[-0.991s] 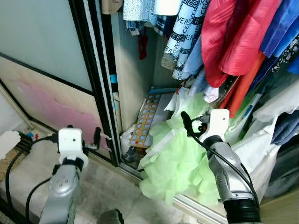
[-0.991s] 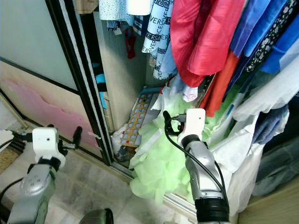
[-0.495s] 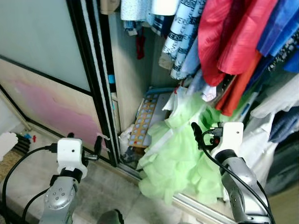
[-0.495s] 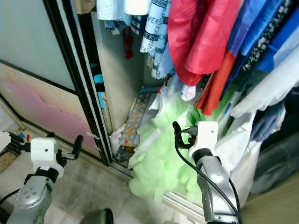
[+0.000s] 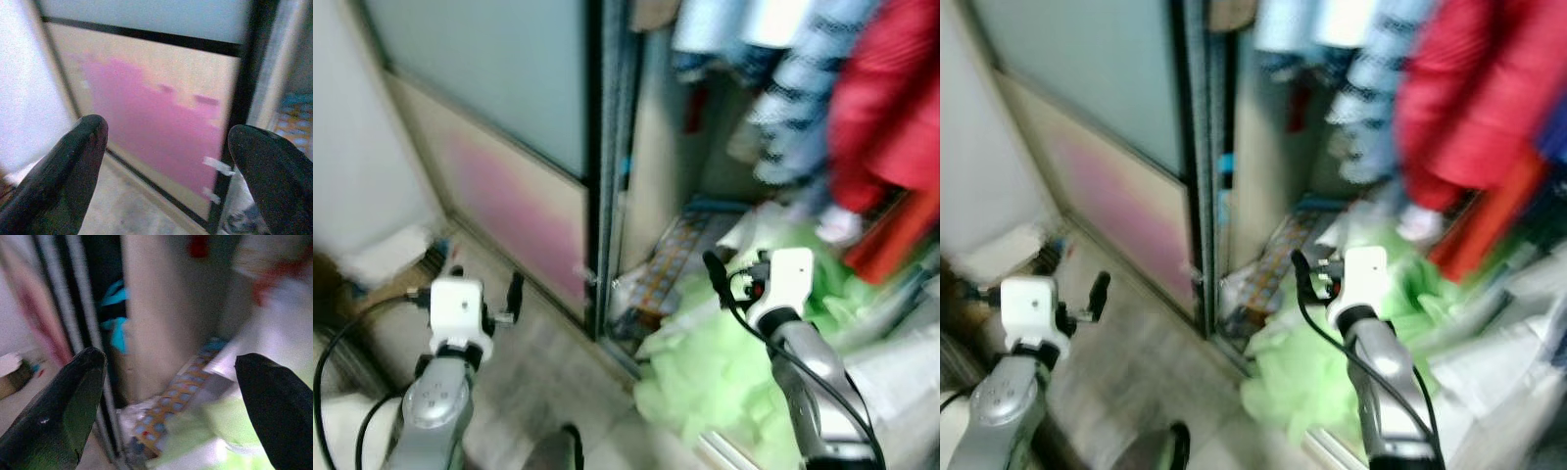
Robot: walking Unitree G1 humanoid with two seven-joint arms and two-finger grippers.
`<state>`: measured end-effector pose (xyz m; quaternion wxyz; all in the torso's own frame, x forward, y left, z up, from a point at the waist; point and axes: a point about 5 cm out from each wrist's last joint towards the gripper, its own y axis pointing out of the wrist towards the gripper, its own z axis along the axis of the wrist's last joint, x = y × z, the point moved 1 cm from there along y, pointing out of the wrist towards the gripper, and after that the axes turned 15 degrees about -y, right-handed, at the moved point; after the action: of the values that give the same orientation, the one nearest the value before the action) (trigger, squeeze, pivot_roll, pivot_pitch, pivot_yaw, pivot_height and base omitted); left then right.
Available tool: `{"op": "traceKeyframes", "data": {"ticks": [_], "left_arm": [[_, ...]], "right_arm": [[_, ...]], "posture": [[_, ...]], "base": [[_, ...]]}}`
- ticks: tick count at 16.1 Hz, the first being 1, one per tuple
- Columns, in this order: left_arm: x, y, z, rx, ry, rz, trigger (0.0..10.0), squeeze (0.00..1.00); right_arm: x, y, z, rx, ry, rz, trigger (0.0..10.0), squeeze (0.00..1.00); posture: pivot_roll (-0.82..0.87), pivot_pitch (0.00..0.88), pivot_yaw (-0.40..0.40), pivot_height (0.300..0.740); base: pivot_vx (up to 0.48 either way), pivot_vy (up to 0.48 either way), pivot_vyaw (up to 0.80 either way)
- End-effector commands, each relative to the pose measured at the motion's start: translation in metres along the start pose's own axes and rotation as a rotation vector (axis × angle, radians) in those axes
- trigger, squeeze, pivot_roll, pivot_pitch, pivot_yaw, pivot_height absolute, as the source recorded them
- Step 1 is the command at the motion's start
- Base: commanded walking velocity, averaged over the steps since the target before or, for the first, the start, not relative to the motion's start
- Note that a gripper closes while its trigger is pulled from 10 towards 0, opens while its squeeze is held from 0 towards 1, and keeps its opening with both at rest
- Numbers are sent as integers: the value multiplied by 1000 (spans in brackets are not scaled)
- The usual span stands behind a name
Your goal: Clean up the room
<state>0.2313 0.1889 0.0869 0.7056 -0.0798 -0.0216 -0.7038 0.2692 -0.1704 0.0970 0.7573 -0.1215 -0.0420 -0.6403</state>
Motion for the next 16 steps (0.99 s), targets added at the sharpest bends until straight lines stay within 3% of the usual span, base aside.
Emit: {"op": "traceKeyframes", "data": {"ticks": [1, 9, 16], "left_arm": [[0, -2, -3, -10, -4, 7, 10000, 0], [1, 4, -2, 1, 19, 37, 10000, 0], [-3, 9, -3, -4, 37, 84, 10000, 0]], "right_arm": [[1, 2, 4, 14, -3, 9, 10000, 0], [1, 7, 6, 20, -9, 20, 10000, 0], [3, 17, 6, 11, -39, -16, 10000, 0]], "posture": [[-61, 0, -25, 740], [-61, 0, -27, 740], [-53, 0, -26, 740]], "base": [[0, 0, 800], [0, 0, 800], [0, 0, 0]]}}
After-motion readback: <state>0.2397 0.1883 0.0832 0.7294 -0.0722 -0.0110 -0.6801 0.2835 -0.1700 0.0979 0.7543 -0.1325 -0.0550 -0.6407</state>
